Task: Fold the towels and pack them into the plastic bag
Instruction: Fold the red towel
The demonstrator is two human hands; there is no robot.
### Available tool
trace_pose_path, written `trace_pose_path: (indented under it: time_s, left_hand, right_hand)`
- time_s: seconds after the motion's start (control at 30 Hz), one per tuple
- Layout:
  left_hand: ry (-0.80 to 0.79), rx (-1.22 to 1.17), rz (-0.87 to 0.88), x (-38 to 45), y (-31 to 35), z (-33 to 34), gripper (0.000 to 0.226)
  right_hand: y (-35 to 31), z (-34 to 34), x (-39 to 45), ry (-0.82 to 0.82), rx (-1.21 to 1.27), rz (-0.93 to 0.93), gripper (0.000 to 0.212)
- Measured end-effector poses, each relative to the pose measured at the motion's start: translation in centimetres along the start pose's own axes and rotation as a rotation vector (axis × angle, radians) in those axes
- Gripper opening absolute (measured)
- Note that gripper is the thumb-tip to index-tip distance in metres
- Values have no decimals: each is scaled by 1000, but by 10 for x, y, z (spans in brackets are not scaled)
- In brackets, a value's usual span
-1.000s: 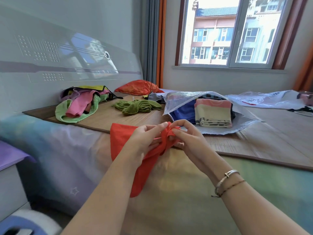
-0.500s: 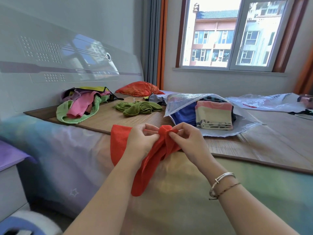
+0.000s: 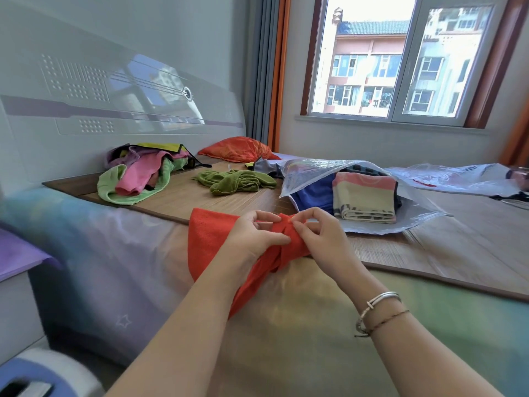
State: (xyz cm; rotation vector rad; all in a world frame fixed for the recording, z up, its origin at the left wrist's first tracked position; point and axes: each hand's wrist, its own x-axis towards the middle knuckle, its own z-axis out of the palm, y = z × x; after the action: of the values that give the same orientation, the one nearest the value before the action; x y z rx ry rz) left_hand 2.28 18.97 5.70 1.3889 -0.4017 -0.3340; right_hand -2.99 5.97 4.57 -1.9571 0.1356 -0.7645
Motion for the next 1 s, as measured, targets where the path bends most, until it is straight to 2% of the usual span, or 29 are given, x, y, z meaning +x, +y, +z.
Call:
trace_pose_path:
  time_s: [0.23, 0.33, 0.5, 0.57, 0.67, 0.73, 0.9, 1.0]
  left_hand:
    - [181, 43, 90, 10, -12, -7, 10]
    - [213, 85, 156, 9, -12, -7, 10]
    - [347, 304, 327, 7, 0, -10, 15]
    - [389, 239, 326, 8, 6, -14, 8]
    - [405, -90, 247, 10, 10, -22, 5]
    - [369, -172, 218, 10, 8, -19, 7]
    - [46, -171, 140, -5, -1, 6, 6]
    - [-12, -211, 135, -6, 2, 8, 6]
  right_hand:
    - [-6, -5, -1, -153, -45, -28, 31]
    - [-11, -6, -2, -179, -102, -47, 37]
    - [-21, -9, -7, -262, -127, -19, 37]
    - [-26, -12, -10, -312, -138, -30, 31]
    - [-29, -17, -10, -357, -148, -97, 27]
    - [-27, -20, -8, -330, -111, -122, 29]
    - [-26, -26, -2, -198, 130, -99, 18]
    - [-24, -28, 1, -92, 167, -128, 17]
